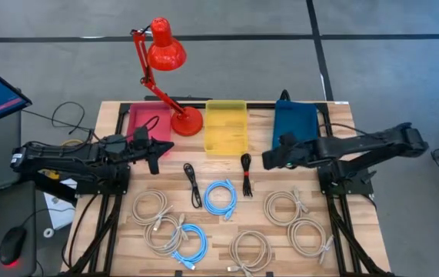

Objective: Sort HDMI cables
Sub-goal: Put the black HDMI cable into the blue bin

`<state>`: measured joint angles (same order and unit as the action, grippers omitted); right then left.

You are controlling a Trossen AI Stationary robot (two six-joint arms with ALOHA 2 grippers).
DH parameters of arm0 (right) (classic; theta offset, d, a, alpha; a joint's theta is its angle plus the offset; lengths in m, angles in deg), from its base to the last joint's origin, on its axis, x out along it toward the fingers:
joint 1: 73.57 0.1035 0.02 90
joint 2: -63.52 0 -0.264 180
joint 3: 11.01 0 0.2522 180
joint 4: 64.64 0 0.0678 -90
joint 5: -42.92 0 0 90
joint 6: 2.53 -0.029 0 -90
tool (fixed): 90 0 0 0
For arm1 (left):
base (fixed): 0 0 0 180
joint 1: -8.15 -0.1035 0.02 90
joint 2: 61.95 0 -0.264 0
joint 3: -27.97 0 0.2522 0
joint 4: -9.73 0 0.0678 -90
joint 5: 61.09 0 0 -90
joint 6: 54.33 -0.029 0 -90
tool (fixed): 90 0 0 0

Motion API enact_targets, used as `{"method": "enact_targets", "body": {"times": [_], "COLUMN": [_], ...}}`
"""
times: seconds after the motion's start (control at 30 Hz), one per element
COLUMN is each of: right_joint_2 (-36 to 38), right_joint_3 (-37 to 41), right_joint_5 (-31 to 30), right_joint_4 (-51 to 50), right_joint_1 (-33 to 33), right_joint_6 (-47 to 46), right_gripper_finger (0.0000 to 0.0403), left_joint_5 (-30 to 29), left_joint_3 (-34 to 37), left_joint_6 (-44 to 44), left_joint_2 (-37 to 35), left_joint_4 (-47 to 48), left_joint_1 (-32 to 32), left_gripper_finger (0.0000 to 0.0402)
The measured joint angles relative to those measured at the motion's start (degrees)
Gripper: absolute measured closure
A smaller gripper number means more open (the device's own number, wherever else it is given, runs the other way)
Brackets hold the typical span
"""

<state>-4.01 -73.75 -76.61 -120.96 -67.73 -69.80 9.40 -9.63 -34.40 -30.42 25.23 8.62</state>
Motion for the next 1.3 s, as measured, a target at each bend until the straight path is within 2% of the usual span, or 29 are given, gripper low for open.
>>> {"method": "enact_targets", "body": {"times": [0.23,0.43,0.57,0.83,0.97,1.13,1.3], "right_joint_2": [-9.9,-15.7,-19.7,-25.8,-27.6,-30.5,-32.9], "right_joint_3": [-1.2,-1.3,-1.3,-1.3,-1.3,-1.3,-1.5], "right_joint_5": [10.6,17.8,20.6,25.2,26.3,27.0,26.7], "right_joint_4": [6.6,13.8,15.2,17.3,22.2,27.6,27.1], "right_joint_1": [-0.2,-2.2,-3.5,-3.8,-3.8,-3.7,-3.7], "right_joint_6": [9.7,9.3,9.3,8.7,8.7,8.3,7.4], "right_gripper_finger": [0.0403,0.039,0.0342,0.0207,0.0164,0.0156,0.0177], "left_joint_5": [0.0,0.0,0.0,0.0,0.0,0.0,0.0], "left_joint_3": [0.0,0.0,0.0,0.0,0.0,0.0,0.0], "left_joint_6": [0.0,0.0,0.0,0.0,0.0,0.0,0.5], "left_joint_2": [0.0,0.0,0.0,0.0,0.0,0.0,0.0], "left_joint_4": [0.0,-0.1,-0.1,-0.1,-0.1,-0.1,-0.1], "left_joint_1": [0.0,0.0,0.0,0.0,0.0,0.0,0.0], "left_gripper_finger": [0.0396,0.0397,0.0396,0.0395,0.0396,0.0393,0.0395]}}
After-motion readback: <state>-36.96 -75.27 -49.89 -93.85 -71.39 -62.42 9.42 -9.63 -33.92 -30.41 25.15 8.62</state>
